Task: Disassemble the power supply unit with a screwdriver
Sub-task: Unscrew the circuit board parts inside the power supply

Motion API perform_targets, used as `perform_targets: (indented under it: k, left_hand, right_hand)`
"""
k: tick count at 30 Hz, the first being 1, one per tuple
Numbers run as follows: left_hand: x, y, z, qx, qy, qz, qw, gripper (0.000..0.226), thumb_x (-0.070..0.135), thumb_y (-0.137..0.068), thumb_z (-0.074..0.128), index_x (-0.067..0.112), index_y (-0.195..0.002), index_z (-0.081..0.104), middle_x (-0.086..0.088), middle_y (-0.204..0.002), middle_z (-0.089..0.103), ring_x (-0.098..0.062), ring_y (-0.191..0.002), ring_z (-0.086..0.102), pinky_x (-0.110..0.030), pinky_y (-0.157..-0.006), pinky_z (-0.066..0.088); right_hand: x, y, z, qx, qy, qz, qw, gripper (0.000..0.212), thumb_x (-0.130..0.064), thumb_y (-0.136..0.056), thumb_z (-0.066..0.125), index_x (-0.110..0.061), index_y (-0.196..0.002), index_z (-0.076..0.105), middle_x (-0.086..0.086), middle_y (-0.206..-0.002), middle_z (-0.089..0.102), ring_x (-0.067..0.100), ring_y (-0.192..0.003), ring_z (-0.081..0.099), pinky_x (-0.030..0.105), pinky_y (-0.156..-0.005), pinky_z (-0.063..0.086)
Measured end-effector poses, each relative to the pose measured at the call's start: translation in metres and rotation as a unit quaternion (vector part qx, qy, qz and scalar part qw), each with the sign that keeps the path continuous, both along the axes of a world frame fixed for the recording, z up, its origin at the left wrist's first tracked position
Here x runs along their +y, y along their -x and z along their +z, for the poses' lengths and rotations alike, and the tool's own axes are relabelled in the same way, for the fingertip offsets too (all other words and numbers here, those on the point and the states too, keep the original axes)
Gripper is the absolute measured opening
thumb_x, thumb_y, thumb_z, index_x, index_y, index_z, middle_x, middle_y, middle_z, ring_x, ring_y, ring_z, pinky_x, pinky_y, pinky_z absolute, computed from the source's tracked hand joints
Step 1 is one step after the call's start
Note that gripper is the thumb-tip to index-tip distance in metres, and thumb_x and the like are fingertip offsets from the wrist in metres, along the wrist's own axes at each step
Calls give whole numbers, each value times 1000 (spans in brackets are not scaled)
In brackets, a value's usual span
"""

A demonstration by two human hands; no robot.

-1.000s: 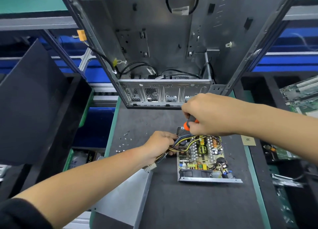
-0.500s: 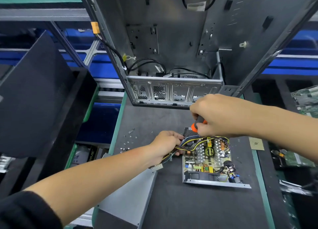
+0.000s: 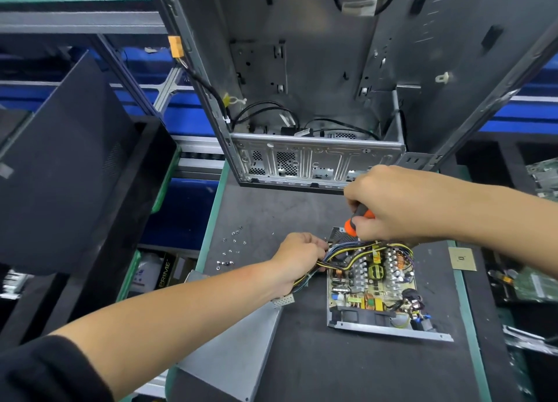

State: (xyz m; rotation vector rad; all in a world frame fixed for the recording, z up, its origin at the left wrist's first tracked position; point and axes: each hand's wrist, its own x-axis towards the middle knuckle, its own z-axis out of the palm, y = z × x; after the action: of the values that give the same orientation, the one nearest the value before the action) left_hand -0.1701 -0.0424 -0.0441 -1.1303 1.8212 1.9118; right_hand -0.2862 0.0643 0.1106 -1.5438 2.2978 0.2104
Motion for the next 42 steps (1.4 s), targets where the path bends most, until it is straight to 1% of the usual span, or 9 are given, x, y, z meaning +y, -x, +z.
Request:
perform_targets:
  k: [4,10,14,17,20,32,35,39,42]
  left_hand:
    - [0,1,1,9,-4,-3,1000,21,-7,-80,54,8,-85,67,-6,-78,67,-14,-62,59,-23,-60,52]
    - [0,1,-2,1,6,-12,1000,20,-3,-80,55,9,-91,68,-7,-85,68,-15,-66,60,-26,-67,53]
    - [0,2,-4,2,2,-14,1000,20,-3,-79,56,9,-91,68,-9,-85,69,-16,-68,60,-28,-68,52]
    - [-1,1,-4,8,-9,-15,1000,20,-4,-78,56,11,-86,68,-6,-78,68,-15,-62,59,-26,-64,52]
    - [-1,1,-4,9,-19,-17,1000,21,-5,-78,55,12,-85,66,-6,-76,67,-14,-58,57,-25,-60,49]
    - [-1,3,-6,8,-30,-28,999,19,-2,-82,54,8,-93,65,-7,-84,67,-19,-76,60,-23,-52,49]
    - [-2,3,-7,7,-27,-28,999,18,-2,-81,55,11,-87,64,-6,-81,66,-20,-76,59,-26,-56,49]
    - [-4,3,-10,5,-13,-41,999,19,-2,-79,57,13,-87,65,-5,-82,67,-20,-79,58,-32,-73,48]
    - [-4,3,-11,6,-19,-47,999,19,-2,-78,57,14,-86,65,-4,-79,67,-20,-77,57,-32,-73,47]
  right_hand:
    - [0,3,-2,-5,5,2,1000,29,-38,-82,56,-10,-84,64,9,-84,65,28,-77,63,40,-63,55]
    - [0,8,-5,8,18,16,1000,30,-36,-81,57,-7,-83,65,13,-83,67,30,-66,59,30,-53,35]
    - [-1,9,-6,5,26,21,999,30,-35,-80,58,-6,-84,65,14,-85,67,28,-66,58,31,-53,36]
    - [-3,7,-6,7,26,27,999,30,-36,-81,59,-7,-87,65,11,-86,67,29,-76,64,36,-55,45]
    - [-3,5,-6,16,20,36,999,29,-39,-84,58,-10,-85,64,7,-84,65,26,-74,63,35,-57,49]
    - [-3,0,-4,36,11,69,997,23,-33,-87,55,-12,-77,55,7,-81,60,25,-70,57,33,-56,47]
    - [-5,-5,-3,49,1,109,993,25,-32,-90,53,-13,-73,50,5,-79,57,20,-64,51,29,-49,37]
    - [-14,-3,3,32,-46,96,994,24,-32,-91,55,-10,-81,54,5,-78,50,15,-60,45,31,-53,40]
    - [-22,-5,8,24,-81,80,993,27,-34,-95,51,-10,-85,56,3,-75,43,14,-58,41,29,-50,36]
